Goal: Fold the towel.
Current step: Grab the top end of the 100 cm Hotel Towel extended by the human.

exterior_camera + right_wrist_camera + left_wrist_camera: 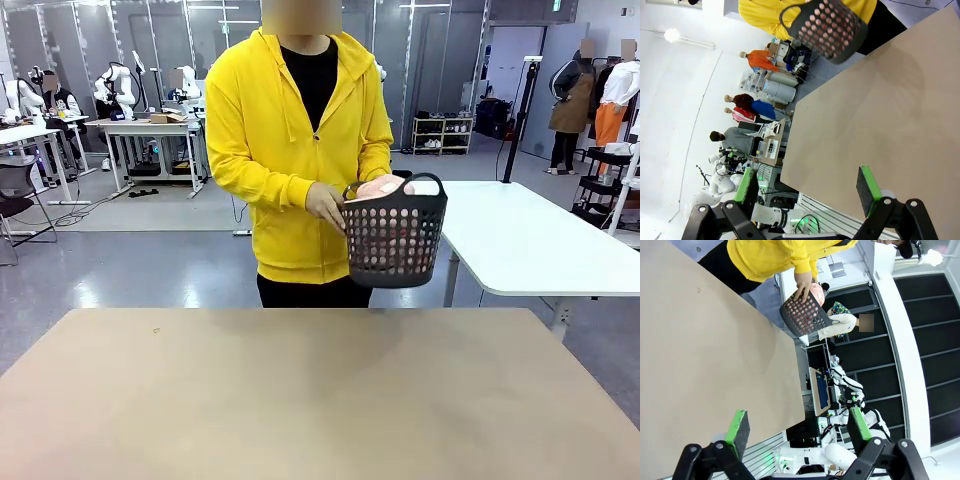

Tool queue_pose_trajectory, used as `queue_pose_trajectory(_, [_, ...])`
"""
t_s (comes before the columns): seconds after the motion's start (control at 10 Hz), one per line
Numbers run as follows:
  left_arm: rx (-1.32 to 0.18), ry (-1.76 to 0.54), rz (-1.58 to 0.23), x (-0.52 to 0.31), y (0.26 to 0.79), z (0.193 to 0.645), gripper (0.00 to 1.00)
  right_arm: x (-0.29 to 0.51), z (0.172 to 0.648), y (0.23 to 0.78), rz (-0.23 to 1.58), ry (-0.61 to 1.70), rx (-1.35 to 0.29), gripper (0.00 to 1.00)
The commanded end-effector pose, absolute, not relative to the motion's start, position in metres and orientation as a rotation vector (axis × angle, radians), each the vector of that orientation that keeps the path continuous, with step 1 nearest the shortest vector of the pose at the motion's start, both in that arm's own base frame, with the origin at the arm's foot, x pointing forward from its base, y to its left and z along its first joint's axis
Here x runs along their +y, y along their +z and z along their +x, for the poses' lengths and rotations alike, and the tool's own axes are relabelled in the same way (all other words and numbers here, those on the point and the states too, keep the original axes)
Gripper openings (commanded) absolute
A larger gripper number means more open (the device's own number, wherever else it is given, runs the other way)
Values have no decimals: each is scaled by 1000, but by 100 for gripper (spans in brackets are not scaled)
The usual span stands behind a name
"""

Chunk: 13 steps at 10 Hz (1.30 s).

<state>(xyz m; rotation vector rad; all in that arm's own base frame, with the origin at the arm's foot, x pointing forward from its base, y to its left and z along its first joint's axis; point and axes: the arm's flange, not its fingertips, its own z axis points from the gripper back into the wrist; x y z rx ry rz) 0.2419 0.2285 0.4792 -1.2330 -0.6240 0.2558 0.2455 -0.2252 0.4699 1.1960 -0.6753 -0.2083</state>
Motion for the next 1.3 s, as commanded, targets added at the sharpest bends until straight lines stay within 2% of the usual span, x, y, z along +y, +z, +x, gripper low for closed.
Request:
queue_pose_trajectory(0.0, [-624,241,-1238,231,481,241,100,-226,246,471,1205,-203,-691,100])
queue_pose_trajectory(1.2, [-624,241,-1238,231,481,241,100,-226,246,471,1205,-203,-691,100])
